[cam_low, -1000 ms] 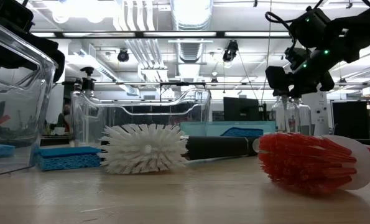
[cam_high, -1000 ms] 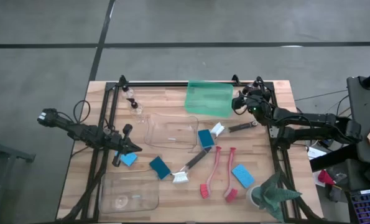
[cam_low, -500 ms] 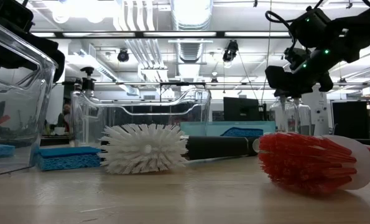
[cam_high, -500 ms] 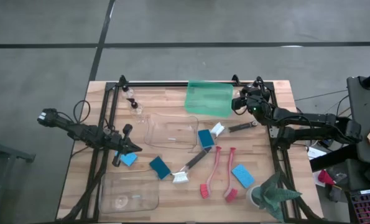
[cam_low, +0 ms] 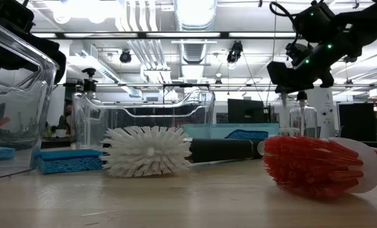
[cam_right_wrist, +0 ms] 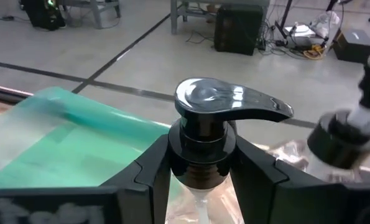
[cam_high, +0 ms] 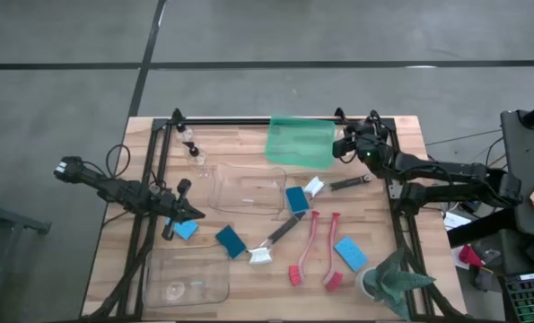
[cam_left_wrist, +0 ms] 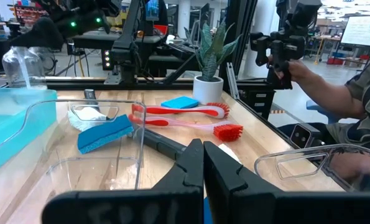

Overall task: Pick & Place Kitchen Sink Supplies
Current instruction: Put the transparent soap dispenser into the green bin

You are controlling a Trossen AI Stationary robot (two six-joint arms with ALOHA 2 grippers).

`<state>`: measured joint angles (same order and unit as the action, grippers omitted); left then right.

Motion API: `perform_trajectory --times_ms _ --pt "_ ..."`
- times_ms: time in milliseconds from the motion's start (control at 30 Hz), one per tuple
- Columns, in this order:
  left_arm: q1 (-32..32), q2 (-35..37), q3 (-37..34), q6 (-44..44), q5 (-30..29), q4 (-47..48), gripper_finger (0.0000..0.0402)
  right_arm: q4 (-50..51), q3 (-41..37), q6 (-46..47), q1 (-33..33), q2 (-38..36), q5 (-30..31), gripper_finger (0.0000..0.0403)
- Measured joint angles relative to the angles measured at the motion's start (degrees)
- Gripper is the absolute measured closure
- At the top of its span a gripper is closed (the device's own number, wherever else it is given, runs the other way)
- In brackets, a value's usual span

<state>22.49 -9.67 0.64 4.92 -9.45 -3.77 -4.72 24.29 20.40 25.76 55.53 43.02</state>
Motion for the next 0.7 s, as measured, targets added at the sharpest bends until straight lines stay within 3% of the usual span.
perform_trajectory --times_ms 500,700 --pt "0.0 0.0 0.0 0.0 0.0 0.0 0.0399 5.0 10.1 -6.3 0.0 0.0 -1.7 0.0272" --pt "0.0 0.0 0.0 0.0 0.0 0.0 0.0399 0.2 11.8 -7.6 0.0 0.9 -8.7 0.0271"
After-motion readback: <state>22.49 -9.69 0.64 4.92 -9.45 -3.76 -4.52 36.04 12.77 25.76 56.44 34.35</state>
